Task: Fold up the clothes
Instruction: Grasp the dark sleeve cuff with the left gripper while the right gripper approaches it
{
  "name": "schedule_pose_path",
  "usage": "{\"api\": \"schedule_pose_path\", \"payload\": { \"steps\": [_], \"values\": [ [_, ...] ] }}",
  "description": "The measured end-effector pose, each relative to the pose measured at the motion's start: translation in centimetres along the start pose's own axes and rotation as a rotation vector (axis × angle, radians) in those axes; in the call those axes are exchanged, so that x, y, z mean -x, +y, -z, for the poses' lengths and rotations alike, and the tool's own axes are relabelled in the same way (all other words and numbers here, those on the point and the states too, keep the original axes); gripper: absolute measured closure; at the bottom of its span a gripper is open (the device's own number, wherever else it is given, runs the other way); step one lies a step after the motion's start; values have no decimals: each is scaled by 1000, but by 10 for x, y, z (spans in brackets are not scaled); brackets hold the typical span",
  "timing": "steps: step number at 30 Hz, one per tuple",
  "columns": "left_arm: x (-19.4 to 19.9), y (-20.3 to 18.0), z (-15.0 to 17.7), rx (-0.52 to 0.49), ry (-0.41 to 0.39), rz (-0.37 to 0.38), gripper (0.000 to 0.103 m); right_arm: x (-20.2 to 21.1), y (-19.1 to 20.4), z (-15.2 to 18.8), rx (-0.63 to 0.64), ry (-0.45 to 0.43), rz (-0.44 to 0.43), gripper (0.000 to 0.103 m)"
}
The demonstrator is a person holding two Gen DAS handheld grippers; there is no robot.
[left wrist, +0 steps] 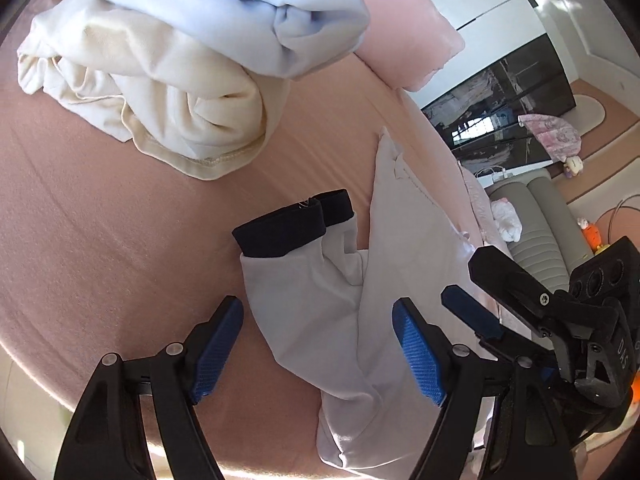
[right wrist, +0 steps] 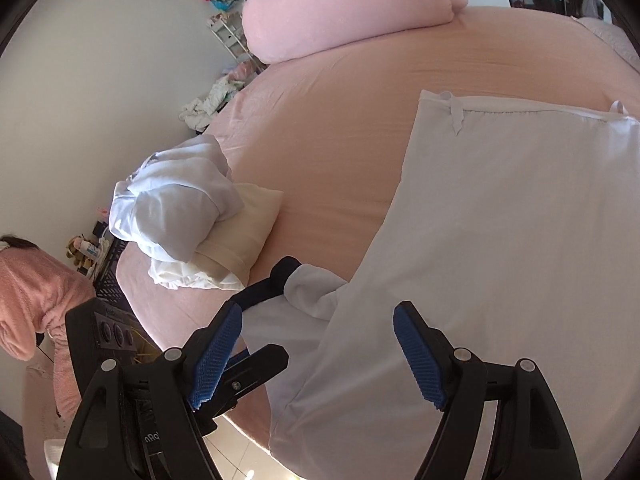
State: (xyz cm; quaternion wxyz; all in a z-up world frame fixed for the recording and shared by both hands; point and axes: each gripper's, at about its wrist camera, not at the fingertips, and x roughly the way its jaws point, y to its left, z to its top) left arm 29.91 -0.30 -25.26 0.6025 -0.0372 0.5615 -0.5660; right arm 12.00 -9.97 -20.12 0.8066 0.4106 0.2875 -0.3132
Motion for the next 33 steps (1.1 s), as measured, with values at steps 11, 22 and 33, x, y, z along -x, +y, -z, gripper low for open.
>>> {"api": "schedule_pose_path", "payload": {
  "steps": [11,22,33],
  "values": [
    [8,16,0,54,-11,103,8,-31,13,-6,-48,58,-55,25],
    [-11,4,4,88,-63,62,63,-33,-7,-9,-153,88,-179,59],
    [-2,-15,8,-66,-117,-12,94,-37,20,-6,-12,133,-183,62]
  ]
}}
